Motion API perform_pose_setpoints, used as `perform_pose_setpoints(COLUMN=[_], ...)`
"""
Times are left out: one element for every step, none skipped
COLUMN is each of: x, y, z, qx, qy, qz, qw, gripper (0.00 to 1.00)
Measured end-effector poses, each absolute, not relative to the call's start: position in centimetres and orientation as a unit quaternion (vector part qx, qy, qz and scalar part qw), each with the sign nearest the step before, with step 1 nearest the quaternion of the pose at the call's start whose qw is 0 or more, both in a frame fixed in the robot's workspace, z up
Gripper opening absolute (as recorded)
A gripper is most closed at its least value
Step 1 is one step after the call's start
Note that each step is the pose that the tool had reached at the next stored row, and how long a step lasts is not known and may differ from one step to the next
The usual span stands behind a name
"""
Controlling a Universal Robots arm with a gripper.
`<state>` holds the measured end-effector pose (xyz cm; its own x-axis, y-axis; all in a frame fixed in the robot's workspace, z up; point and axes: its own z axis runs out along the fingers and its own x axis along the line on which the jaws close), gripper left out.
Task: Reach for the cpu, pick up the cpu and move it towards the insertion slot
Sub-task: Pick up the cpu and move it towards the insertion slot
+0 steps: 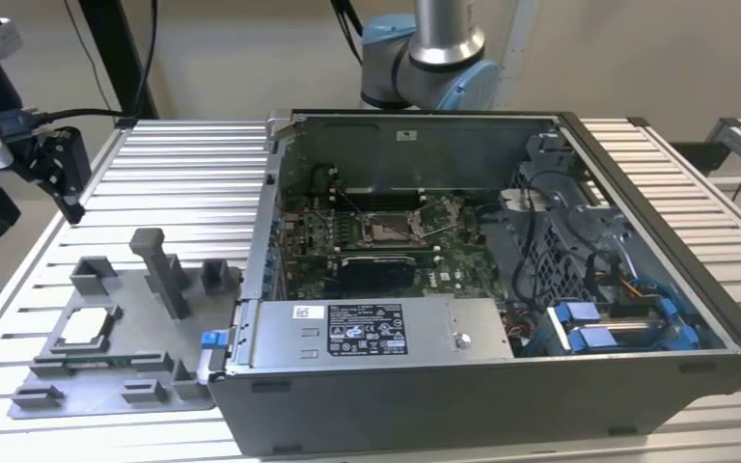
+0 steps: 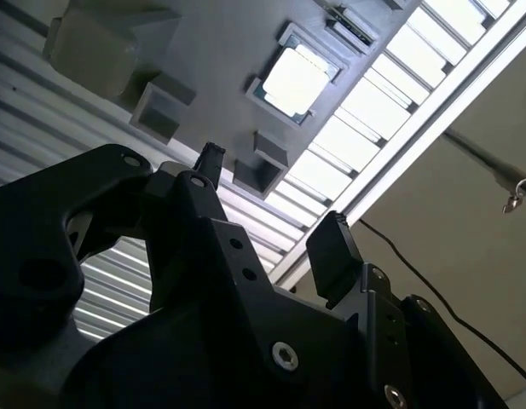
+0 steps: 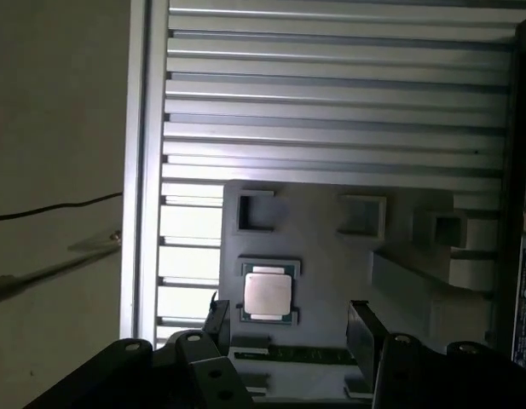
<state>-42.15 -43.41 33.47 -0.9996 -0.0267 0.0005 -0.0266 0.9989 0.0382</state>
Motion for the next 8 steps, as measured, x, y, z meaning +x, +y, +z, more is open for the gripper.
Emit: perform_pose_setpoints(x=[-42.17, -42.17, -42.17, -42.19, -42.19, -42.19, -42.20, -42.21], y=[-43.41, -43.41, -43.41, -43.41, -43.41, -43.41, -43.41, -43.41], z=[33.36, 33.26, 33.17, 33.06, 32.97, 32.88, 32.77, 32.67], qx=[0.013, 0.013, 0.013, 0.013, 0.013, 0.013, 0.013, 0.013], qy=[-1.000, -1.000, -1.000, -1.000, -1.000, -1.000, -1.000, -1.000], qz=[-0.019, -0.019, -0.019, -0.019, -0.019, -0.019, -0.019, -0.019], qw=[0.000, 0.000, 0.000, 0.000, 0.000, 0.001, 0.001, 0.001], gripper=[1.00, 1.00, 1.00, 1.00, 1.00, 1.00, 1.00, 1.00])
